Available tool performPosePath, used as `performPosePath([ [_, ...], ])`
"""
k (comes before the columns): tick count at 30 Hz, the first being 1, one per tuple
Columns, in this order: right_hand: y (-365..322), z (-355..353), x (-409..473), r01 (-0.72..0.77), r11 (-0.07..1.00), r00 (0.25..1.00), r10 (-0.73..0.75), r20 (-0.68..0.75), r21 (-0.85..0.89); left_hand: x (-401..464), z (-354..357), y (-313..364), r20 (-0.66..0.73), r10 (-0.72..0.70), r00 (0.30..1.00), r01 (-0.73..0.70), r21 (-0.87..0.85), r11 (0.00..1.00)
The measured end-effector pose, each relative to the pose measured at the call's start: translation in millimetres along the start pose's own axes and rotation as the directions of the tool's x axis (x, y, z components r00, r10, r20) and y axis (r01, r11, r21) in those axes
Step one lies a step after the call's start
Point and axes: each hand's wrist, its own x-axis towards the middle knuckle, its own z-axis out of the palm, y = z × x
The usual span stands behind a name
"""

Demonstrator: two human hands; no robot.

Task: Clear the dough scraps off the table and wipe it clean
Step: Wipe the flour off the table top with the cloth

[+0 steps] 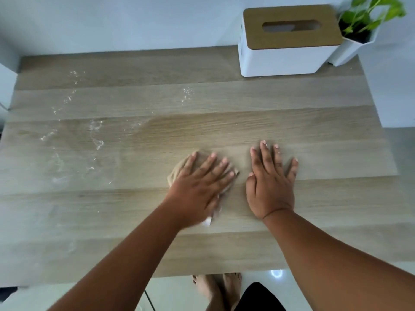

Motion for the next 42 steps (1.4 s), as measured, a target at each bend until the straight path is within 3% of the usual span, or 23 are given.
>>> performPosePath([
  [6,0,-1,0,0.0,1.0,1.0,0.0,0.017,-0.004,-92,22,10,-0.045,-0.247,0.968,0.244,-0.063,0.968],
  [14,0,-1,0,-0.002,1.0,1.0,0.002,0.019,-0.001,3,-2,-41,-0.024,-0.628,0.778,0.618,-0.157,0.771],
  [16,-1,-1,0,-0.002,1.0,1.0,0.002,0.025,-0.005,35,-9,-44,-0.003,-0.616,0.788,0.606,-0.17,0.777],
  [19,0,1,1,-0.004,1.0,1.0,0.004,0.013,-0.014,49,-10,-25,-0.028,-0.497,0.868,0.488,-0.146,0.861],
  [22,-1,1,1,-0.005,1.0,1.0,0.005,-0.001,-0.008,25,0,18,-0.061,-0.375,0.925,0.366,-0.119,0.923],
  [26,-1,2,1,-0.007,1.0,1.0,0.007,0.0,0.011,-32,20,75,-0.097,-0.324,0.941,0.31,-0.132,0.941],
  [33,0,4,1,-0.008,1.0,1.0,0.008,0.008,-0.005,-102,30,29,-0.041,-0.482,0.875,0.474,-0.122,0.872],
  [40,0,5,2,-0.004,1.0,1.0,0.004,-0.006,-0.017,-30,7,-39,-0.04,-0.696,0.717,0.676,-0.205,0.708],
  [42,1,6,1,-0.002,1.0,1.0,0.002,-0.009,-0.017,5,-2,-51,-0.028,-0.711,0.702,0.688,-0.229,0.688],
])
